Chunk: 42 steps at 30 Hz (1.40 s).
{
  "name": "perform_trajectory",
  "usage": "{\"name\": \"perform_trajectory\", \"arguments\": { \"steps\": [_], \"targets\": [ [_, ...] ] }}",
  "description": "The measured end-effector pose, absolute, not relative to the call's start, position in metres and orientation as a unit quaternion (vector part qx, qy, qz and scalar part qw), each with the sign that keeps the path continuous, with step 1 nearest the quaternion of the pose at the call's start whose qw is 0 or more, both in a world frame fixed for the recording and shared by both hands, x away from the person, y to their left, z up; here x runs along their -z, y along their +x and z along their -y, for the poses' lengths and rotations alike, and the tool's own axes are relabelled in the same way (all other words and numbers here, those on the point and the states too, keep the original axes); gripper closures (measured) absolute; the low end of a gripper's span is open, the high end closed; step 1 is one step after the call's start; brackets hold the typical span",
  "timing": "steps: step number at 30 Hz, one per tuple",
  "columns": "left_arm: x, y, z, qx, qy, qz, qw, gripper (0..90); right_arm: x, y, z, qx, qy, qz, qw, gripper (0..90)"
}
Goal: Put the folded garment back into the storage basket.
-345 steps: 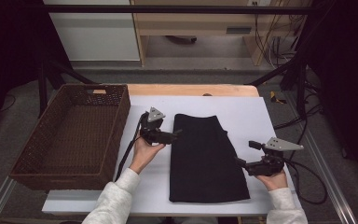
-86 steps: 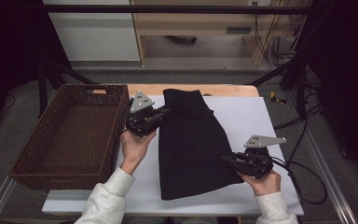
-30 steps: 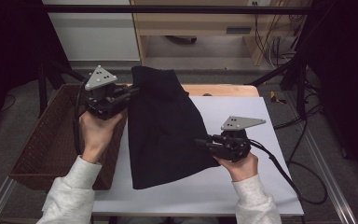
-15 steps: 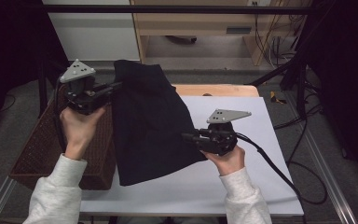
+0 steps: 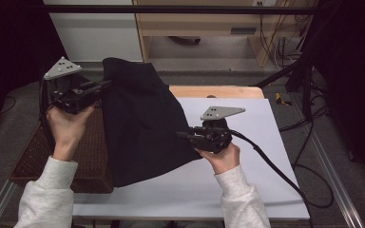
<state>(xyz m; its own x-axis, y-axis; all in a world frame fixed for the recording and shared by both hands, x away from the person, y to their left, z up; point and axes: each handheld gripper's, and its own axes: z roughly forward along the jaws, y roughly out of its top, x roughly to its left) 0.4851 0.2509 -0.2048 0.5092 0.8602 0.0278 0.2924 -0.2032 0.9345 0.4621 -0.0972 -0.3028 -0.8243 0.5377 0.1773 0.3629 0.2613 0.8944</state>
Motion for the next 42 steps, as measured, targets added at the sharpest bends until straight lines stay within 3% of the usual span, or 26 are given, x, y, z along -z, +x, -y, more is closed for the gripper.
{"name": "perform_trajectory", "arguments": {
  "steps": [42],
  "targets": [
    [0.185,0.489,-0.329,-0.33,0.687,-0.454,0.461,83.6,0.29,0.488,0.013,-0.55,0.258,-0.791,0.076,74.1]
  ]
}}
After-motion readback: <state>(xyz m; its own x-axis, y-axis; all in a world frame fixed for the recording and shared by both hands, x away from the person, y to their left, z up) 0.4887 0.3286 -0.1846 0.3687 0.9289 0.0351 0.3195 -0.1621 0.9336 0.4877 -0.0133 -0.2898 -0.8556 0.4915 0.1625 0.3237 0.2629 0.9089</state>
